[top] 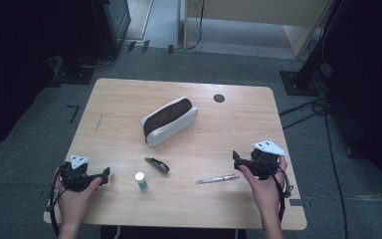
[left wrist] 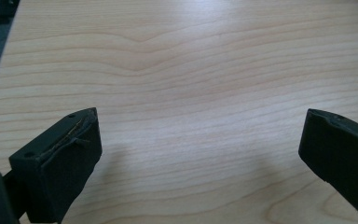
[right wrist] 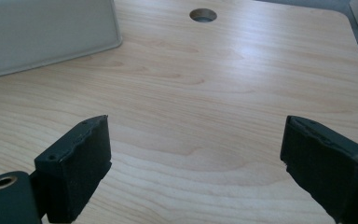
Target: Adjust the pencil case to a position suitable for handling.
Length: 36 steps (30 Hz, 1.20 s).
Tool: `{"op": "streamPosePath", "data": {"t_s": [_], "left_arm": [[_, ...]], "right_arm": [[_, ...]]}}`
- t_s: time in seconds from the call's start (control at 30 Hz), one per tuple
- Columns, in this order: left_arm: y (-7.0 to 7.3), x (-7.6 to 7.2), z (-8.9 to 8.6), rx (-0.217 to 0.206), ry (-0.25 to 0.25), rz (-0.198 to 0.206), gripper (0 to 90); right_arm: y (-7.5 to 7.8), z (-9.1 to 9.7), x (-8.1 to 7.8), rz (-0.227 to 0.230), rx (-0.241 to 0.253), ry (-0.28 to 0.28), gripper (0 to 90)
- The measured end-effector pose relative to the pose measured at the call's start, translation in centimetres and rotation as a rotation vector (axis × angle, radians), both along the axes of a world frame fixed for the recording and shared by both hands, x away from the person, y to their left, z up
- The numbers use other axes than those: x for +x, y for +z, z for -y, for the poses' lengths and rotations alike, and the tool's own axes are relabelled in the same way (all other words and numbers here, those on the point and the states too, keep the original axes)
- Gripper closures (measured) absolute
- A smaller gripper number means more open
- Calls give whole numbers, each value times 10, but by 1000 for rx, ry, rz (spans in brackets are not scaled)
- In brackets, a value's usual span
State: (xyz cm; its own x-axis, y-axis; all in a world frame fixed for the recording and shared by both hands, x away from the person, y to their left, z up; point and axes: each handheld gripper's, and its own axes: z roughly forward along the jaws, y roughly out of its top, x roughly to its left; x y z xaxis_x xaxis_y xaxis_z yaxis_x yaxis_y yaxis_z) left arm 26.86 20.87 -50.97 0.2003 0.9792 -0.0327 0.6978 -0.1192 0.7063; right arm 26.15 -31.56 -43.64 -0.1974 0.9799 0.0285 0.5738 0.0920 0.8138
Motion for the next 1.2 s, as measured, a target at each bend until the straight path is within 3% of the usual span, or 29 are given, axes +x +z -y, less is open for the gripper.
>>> {"op": "streamPosePath", "data": {"t_s": [0.27,0.4,0.63,1.2], "left_arm": [[-5,-1,0,13,1,11,22],[-8,0,6,63,-24,-19,8],[-9,0,7,51,-49,-23,0],[-9,-1,8,52,-55,-20,0]], "right_arm": [[9,-27,13,7,1,29,81],[12,-40,22,-6,27,30,77],[18,-62,42,-23,70,55,50],[24,-107,79,-41,97,81,0]]}}
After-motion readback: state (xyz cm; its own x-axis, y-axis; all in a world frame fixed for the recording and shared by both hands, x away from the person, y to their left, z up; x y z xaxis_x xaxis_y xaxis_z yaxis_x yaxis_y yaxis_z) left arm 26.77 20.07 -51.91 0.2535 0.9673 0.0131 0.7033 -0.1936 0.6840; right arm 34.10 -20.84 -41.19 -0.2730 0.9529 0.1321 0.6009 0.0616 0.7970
